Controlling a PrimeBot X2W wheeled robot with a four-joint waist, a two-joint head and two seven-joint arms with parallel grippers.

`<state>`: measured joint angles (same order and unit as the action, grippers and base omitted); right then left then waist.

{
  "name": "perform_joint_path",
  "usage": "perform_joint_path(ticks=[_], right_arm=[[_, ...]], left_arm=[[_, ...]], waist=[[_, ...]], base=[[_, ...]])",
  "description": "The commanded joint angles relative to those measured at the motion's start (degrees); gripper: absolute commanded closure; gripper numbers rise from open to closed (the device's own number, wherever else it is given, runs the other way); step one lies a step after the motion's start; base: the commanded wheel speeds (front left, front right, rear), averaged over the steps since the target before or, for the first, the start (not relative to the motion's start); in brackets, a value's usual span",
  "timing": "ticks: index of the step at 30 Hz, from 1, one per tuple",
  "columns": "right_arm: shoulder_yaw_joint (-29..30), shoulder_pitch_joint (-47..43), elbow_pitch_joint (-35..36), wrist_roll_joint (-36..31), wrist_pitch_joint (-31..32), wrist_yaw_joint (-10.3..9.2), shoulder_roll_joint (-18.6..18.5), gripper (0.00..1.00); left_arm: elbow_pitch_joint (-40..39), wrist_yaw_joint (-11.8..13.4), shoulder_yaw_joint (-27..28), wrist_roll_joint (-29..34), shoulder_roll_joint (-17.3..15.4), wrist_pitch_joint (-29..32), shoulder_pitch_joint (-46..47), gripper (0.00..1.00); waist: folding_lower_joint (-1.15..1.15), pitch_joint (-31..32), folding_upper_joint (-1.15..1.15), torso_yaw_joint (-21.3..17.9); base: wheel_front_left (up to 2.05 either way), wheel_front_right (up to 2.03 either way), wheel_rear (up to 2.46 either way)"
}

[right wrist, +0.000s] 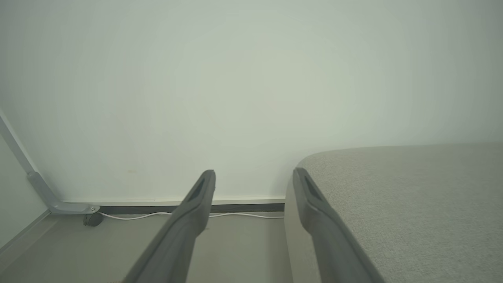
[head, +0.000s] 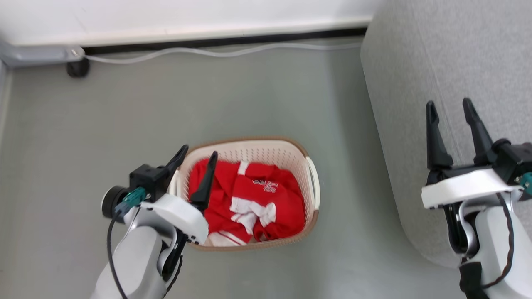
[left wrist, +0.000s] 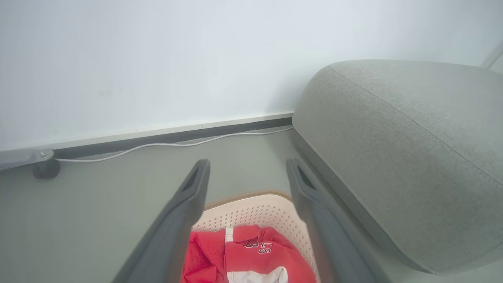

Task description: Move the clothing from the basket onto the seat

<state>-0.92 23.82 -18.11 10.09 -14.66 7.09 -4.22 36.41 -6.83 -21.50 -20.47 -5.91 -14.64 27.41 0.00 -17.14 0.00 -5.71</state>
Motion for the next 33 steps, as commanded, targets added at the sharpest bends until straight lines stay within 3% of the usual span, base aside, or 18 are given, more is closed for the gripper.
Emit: perform_joint_path(ticks=[1,20,33], right_arm=[[-1.21,-1.36,0.74,-0.4,-0.34,0.4,-0.49,0.0],[-0.29,-8.54,-1.08,-0.13,-0.34,0.4,-0.34,0.0],[-0.29,-10.3,-1.64,-0.2,-0.34,0.4,0.26,0.0]], left_arm=[[-2.3,-0.2,3.72,0.98,-0.48,-0.36,-1.34,0.0],[-9.33,-0.22,19.53,8.33,1.22,-0.36,-13.13,0.0],[-14.78,0.73,27.28,12.34,2.57,-0.36,-19.94,0.0]], waist=[[0.0,4.08,0.0,1.83],[0.0,15.25,0.0,5.22],[0.0,17.16,0.0,5.0]], base=[[0.0,0.0,0.0],[0.0,0.0,0.0],[0.0,0.0,0.0]])
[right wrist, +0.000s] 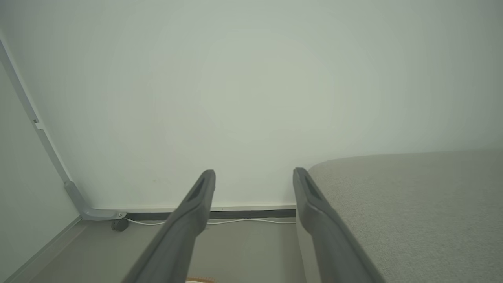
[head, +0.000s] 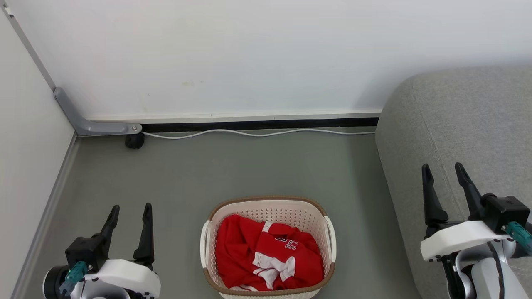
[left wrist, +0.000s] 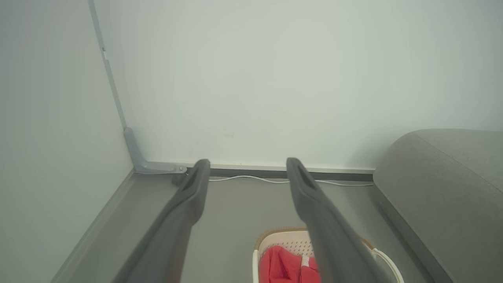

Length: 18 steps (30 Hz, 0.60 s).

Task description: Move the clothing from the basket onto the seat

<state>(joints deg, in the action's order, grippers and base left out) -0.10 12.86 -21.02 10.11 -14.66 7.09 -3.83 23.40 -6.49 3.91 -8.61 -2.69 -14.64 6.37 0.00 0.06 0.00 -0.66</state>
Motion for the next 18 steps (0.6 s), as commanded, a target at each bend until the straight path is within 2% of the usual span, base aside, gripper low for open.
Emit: perform_joint_path(ticks=[1,18], right_arm=[[-1.11,0.7,1.22,-0.25,-0.34,0.4,-0.1,0.0],[-1.03,1.22,1.26,-0.43,-0.34,0.4,0.01,0.0]], left_arm=[[-1.96,0.35,2.08,0.62,-0.59,-0.36,0.84,0.0],[-2.22,-0.09,1.03,0.72,-0.21,-0.36,0.89,0.0]], waist=[[0.0,-0.09,0.0,-0.1],[0.0,-0.96,0.0,-0.75]], base=[[0.0,0.0,0.0],[0.0,0.0,0.0]])
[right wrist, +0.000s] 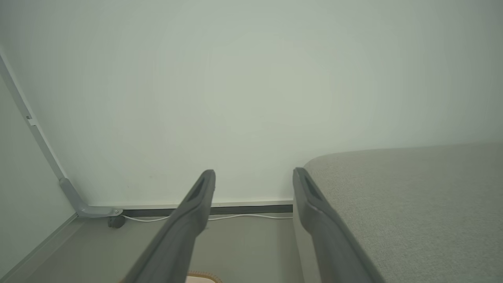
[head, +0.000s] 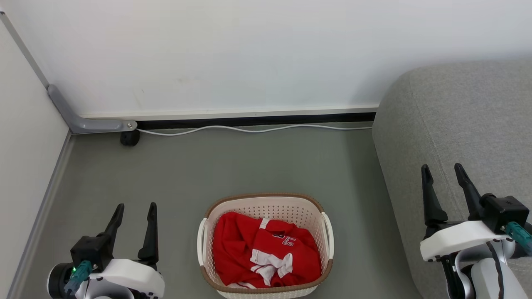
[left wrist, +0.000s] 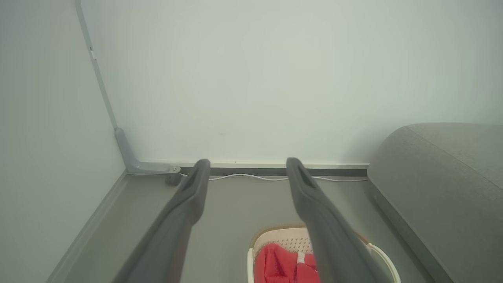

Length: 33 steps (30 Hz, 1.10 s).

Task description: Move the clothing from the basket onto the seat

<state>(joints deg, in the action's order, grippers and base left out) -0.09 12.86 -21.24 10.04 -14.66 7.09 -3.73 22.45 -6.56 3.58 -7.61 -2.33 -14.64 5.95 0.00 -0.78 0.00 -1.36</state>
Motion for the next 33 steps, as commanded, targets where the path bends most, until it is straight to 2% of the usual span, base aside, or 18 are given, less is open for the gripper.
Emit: perform_joint_path(ticks=[1,9,18,25,33], right_arm=[[-1.09,1.32,1.6,-0.35,-0.34,0.4,-0.08,0.0],[-1.99,3.86,3.29,-0.17,-0.34,0.4,-0.33,0.0],[-3.77,11.38,6.09,0.08,-0.34,0.4,-0.62,0.0],[-5.64,18.6,7.77,0.5,-0.34,0.4,-0.18,0.0],[-7.65,24.42,9.42,1.4,-0.34,0.4,0.52,0.0]], left_arm=[[-1.24,-0.05,1.01,-0.57,-0.56,-0.36,1.37,0.0],[0.04,-0.19,-2.38,-2.81,-0.55,-0.36,2.76,0.0],[3.95,-0.51,-8.87,-7.57,-0.55,-0.36,9.62,0.0],[9.84,-0.85,-15.75,-10.66,-0.55,-0.36,17.5,0.0],[21.61,-0.91,-27.59,-16.97,-0.66,-0.36,27.6,0.0]], waist=[[0.0,-0.35,0.0,-0.13],[0.0,-4.81,0.0,-1.04],[0.0,-15.86,0.0,-3.17],[0.0,-25.39,0.0,-5.87],[0.0,-33.89,0.0,-8.68]], base=[[0.0,0.0,0.0],[0.0,0.0,0.0],[0.0,0.0,0.0],[0.0,0.0,0.0],[0.0,0.0,0.0]])
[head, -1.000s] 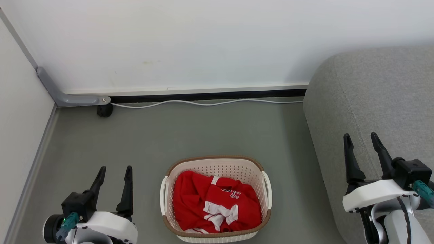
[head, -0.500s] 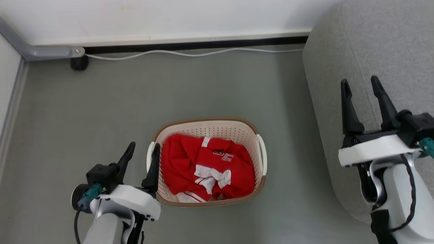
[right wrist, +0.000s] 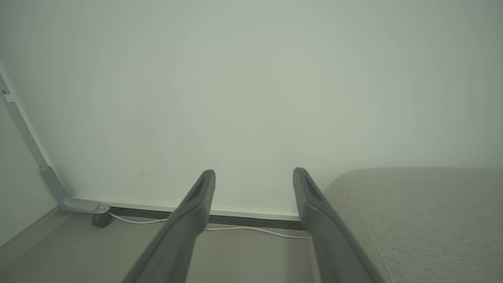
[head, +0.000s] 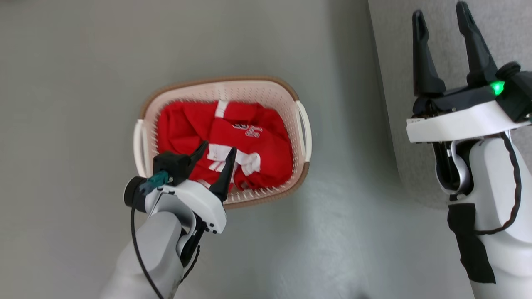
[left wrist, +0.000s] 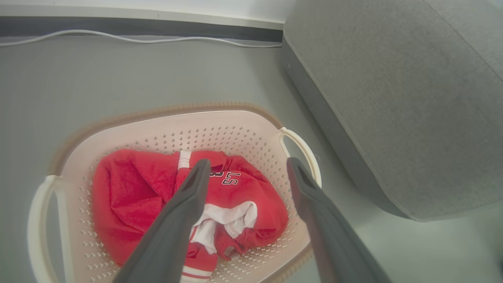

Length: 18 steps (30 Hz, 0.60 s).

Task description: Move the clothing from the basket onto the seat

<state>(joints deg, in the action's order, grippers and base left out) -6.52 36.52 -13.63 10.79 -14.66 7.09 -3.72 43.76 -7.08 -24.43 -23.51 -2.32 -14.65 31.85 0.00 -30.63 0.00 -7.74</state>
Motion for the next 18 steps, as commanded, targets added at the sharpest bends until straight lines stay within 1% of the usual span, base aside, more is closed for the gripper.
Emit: perform_joint_path(ticks=[1,8,15,18], right_arm=[[-1.46,1.31,1.97,0.8,-0.34,0.4,0.57,0.0],[-2.32,3.7,2.84,2.17,-0.34,0.4,0.8,0.0],[-2.95,4.57,3.69,4.53,-0.34,0.4,0.83,0.0],[-3.11,4.83,3.93,5.09,-0.34,0.4,0.83,0.0]], left_arm=[[2.06,-0.39,-1.08,-2.27,-0.73,-0.2,2.94,0.0],[8.98,-0.4,-9.22,-11.09,-1.88,3.15,10.67,0.0],[11.47,-0.4,-15.89,-18.46,-3.35,8.78,15.41,0.0],[11.86,-0.4,-17.47,-19.82,-3.96,9.76,16.76,0.0]], waist=[[0.0,-4.99,0.0,-2.67],[0.0,-10.79,0.0,-4.94],[0.0,-14.41,0.0,-7.0],[0.0,-15.23,0.0,-7.61]], base=[[0.0,0.0,0.0],[0.0,0.0,0.0],[0.0,0.0,0.0],[0.0,0.0,0.0]])
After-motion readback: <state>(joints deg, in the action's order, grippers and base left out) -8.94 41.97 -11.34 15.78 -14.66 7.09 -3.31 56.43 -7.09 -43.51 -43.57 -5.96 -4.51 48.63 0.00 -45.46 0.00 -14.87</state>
